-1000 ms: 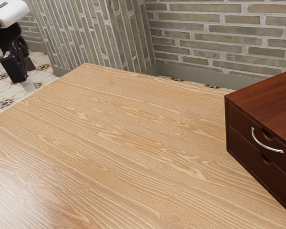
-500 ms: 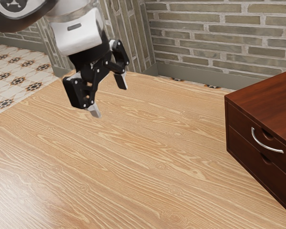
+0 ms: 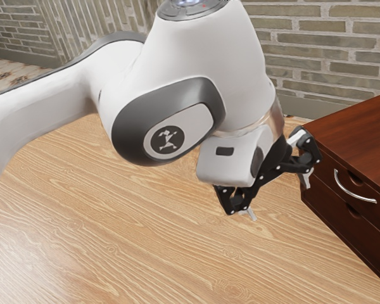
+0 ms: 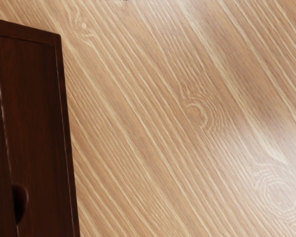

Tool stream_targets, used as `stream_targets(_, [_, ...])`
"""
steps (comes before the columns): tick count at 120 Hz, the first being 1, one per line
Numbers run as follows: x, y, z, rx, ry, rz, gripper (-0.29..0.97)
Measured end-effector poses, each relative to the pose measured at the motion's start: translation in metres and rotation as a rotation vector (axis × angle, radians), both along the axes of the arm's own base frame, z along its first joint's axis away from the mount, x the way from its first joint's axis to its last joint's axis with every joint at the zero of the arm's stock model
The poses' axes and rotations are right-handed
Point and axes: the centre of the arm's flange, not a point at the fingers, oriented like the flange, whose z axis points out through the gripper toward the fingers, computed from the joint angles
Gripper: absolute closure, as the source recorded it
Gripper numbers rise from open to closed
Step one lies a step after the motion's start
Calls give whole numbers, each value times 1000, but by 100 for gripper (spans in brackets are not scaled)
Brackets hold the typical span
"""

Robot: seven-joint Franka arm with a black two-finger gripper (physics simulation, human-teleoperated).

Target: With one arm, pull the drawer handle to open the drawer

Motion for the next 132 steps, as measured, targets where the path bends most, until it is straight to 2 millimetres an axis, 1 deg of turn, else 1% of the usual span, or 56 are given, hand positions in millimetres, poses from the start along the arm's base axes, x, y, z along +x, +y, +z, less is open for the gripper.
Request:
stream_targets(9, [9, -9, -5, -2, -31, -41, 0])
stream_targets(20, [22, -15, -19, 8, -48, -76, 0])
stream_targets(30, [35, -8, -26, 12, -68, -85, 0])
stream_targets(43, [46, 4, -26, 11, -98, -91, 0])
stream_targets(51, [47, 3, -25, 9, -114, -108, 0])
stream_targets(66, [44, -11, -24, 5, -137, -157, 0])
stream_targets(78, [50, -19, -39, 15, -130, -179, 0])
stream_targets(89, [53, -20, -42, 16, -137, -192, 0])
stream_targets(102, [52, -30, -46, 18, -143, -217, 0])
stream_targets(123, [60, -27, -53, 24, -147, -223, 0])
stream_targets(132, [61, -32, -53, 25, -152, -234, 0])
